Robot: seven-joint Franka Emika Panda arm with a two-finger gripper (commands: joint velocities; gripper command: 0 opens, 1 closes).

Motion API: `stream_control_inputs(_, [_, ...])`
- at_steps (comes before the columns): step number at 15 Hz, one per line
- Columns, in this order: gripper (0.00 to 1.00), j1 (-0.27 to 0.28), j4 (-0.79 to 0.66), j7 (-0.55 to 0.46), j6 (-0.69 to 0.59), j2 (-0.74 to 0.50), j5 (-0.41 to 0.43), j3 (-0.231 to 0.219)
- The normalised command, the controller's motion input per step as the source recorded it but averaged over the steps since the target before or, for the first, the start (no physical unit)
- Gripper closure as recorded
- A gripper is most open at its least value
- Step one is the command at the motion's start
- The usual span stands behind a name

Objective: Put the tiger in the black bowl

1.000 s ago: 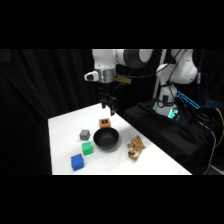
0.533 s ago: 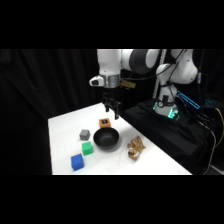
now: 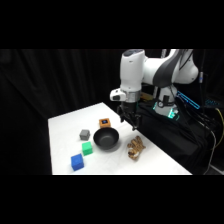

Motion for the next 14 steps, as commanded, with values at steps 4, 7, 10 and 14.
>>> stream_control_inputs(4, [0.00, 0.110, -0.27, 0.21, 0.35, -0.12, -0.081, 0.115])
stream_control_inputs(7, [0.00, 0.060, -0.16, 0.20, 0.45, 0.14, -0.158, 0.069])
stream_control_inputs(10, [0.00, 0.039, -0.09, 0.31, 0.45, 0.29, -0.344, 0.016])
stream_control_inputs(14, [0.00, 0.099, 0.03, 0.40, 0.42, 0.36, -0.502, -0.130])
